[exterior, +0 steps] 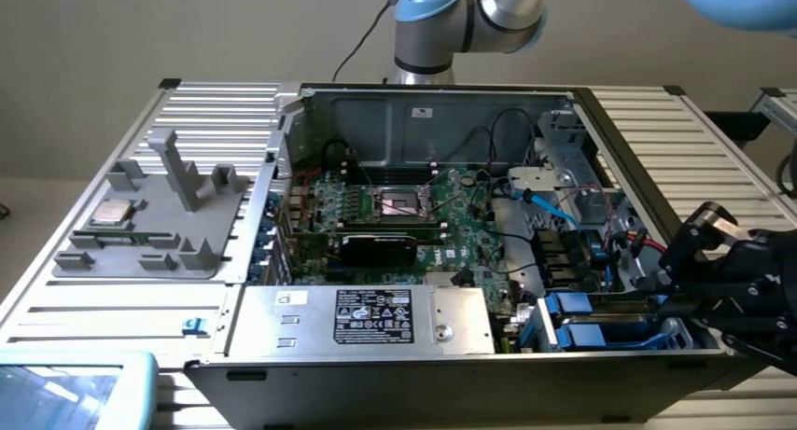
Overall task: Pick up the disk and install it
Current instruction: 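Insert the first disk wire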
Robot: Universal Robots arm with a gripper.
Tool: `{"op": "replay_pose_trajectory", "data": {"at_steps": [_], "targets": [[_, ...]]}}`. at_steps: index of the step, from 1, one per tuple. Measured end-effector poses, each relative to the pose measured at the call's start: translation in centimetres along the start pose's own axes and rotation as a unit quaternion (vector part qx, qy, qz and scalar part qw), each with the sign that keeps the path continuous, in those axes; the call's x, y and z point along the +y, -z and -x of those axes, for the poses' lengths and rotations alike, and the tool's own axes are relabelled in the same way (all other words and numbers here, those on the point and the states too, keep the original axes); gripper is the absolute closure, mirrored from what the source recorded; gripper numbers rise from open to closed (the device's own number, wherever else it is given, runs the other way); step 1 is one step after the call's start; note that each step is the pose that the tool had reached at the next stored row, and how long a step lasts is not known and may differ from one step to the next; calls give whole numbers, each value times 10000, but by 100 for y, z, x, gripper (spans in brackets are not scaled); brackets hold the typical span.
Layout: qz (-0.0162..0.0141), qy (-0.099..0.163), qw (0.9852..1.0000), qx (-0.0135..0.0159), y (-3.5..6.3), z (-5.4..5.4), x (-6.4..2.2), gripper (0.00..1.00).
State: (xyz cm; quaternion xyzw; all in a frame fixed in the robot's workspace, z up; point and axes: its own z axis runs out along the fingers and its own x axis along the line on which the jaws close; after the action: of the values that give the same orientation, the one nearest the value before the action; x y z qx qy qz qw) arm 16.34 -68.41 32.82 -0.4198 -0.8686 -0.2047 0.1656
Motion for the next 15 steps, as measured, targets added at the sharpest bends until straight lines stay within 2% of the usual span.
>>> {"op": "replay_pose_trajectory", "data": {"at_steps": [5, 10, 11, 15], "targets": [[37, 16, 10000, 15, 2, 2, -2, 71], [40, 16, 10000, 18, 3, 4, -3, 74], [40, 16, 10000, 18, 3, 4, -3, 81], [40, 17, 10000, 18, 3, 4, -3, 81]]}}
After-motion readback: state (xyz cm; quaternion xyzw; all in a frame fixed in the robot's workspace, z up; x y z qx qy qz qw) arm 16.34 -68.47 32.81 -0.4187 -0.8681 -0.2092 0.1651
